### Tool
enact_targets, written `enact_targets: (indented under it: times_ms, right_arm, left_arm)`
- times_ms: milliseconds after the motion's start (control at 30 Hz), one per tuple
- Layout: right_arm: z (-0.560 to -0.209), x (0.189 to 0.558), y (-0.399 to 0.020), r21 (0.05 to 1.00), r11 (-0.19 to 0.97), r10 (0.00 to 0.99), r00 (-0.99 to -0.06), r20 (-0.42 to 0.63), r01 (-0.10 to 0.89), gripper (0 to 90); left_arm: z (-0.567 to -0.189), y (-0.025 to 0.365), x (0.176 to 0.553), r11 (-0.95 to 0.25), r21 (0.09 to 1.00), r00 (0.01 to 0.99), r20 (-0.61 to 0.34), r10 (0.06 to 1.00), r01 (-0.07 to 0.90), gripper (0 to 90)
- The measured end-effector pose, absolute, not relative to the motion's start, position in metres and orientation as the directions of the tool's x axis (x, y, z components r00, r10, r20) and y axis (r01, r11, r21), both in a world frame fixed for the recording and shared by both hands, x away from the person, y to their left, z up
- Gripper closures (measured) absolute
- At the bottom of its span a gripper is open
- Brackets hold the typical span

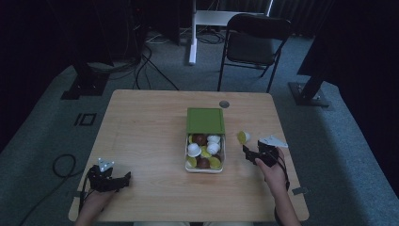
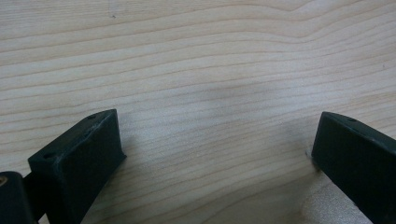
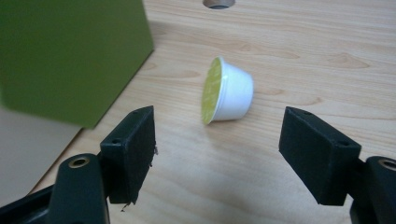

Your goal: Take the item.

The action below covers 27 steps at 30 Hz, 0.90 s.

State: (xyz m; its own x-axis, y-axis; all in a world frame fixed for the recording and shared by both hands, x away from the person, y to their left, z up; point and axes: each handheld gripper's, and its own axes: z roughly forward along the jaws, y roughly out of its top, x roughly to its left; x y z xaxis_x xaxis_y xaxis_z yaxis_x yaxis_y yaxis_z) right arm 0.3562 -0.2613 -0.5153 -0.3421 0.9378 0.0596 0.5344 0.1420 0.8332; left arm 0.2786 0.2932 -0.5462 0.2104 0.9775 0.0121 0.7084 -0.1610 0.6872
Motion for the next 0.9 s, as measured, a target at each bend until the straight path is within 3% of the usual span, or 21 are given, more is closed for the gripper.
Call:
enact_targets:
  times_ms: [433,600,700,900]
  right_arm:
    - [-0.519,0.327,-0.261,0.827,0.178,0.893,-0.440,0.092,0.534,21.8]
    - [-0.524,0.313,-0.261,0.815,0.254,0.840,-0.536,0.080,0.521,21.6]
    - [-0.526,0.307,-0.262,0.789,0.342,0.795,-0.605,0.047,0.511,16.9]
    - [-0.531,0.298,-0.271,0.778,0.369,0.742,-0.665,0.083,0.508,17.4]
  left_arm:
    - [-0.546,0.293,0.279,-0.163,0.687,0.212,0.013,0.977,0.708,1.8]
    - [-0.546,0.293,0.279,-0.163,0.687,0.212,0.013,0.977,0.708,1.9]
    - [-0.546,0.293,0.279,-0.164,0.687,0.212,0.014,0.977,0.708,1.9]
    - [-0.546,0.293,0.279,-0.162,0.687,0.212,0.013,0.977,0.708,1.8]
